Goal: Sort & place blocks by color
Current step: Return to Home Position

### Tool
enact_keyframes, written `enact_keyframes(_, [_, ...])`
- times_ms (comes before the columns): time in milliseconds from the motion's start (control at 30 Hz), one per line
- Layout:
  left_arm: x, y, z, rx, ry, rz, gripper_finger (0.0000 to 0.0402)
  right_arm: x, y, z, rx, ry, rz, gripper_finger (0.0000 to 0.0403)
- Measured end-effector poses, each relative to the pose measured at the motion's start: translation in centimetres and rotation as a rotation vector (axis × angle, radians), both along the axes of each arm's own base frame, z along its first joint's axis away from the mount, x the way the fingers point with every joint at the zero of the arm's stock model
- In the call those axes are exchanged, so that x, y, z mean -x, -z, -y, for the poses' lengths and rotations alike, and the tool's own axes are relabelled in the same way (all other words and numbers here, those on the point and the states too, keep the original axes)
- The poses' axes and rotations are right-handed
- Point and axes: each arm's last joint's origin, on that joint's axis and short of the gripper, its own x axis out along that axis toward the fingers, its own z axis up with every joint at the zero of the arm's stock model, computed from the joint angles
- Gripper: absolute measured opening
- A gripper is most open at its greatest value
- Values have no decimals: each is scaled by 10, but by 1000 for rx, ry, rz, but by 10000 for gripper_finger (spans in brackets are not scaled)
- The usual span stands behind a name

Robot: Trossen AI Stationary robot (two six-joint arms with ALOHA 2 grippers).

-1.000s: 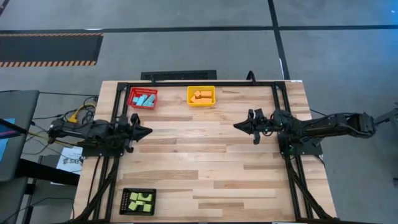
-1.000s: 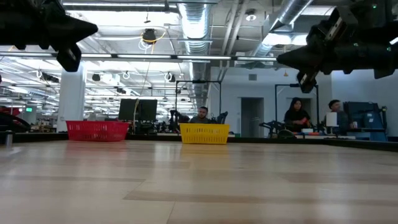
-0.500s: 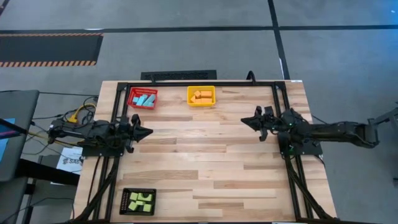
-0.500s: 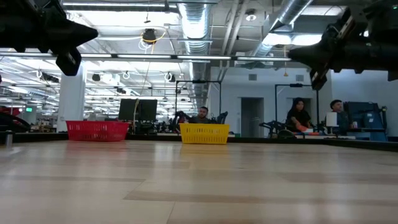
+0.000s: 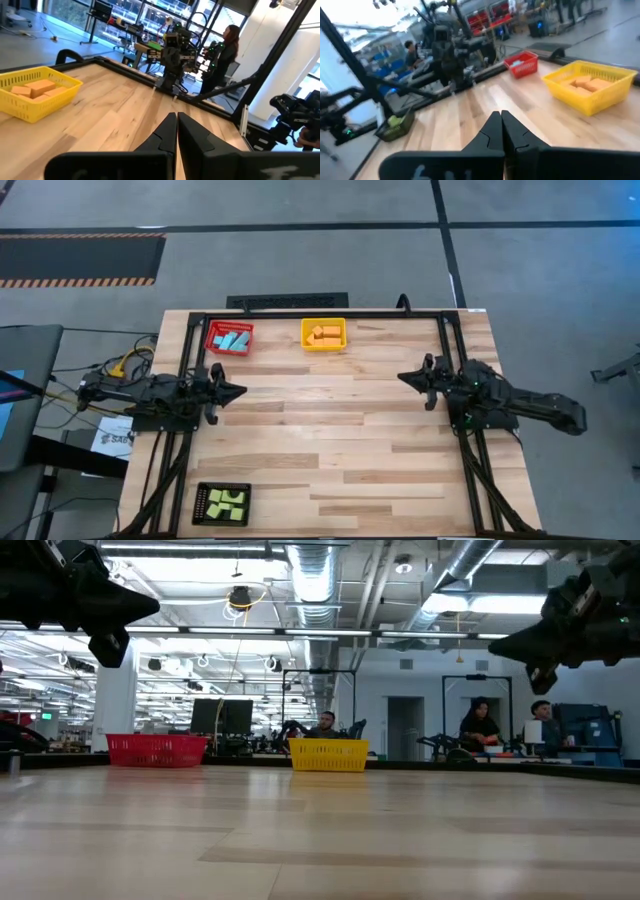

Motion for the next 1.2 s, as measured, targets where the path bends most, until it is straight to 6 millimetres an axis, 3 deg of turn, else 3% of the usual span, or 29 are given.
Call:
enact_keyframes(200, [0, 1, -3, -36, -41, -11, 0, 6, -1, -1, 207, 32, -19, 3])
enact_keyframes(367, [0, 9, -5, -118, -69, -111, 0, 3, 3, 0, 342, 23, -93, 28])
enact_keyframes(600, [0, 11, -5, -129, -66, -136, 0, 1, 5, 0, 345, 16, -126, 48])
enact_keyframes(1200, [0, 11, -5, -123, -57, -140, 0, 1, 6, 0, 343, 17, -132, 49])
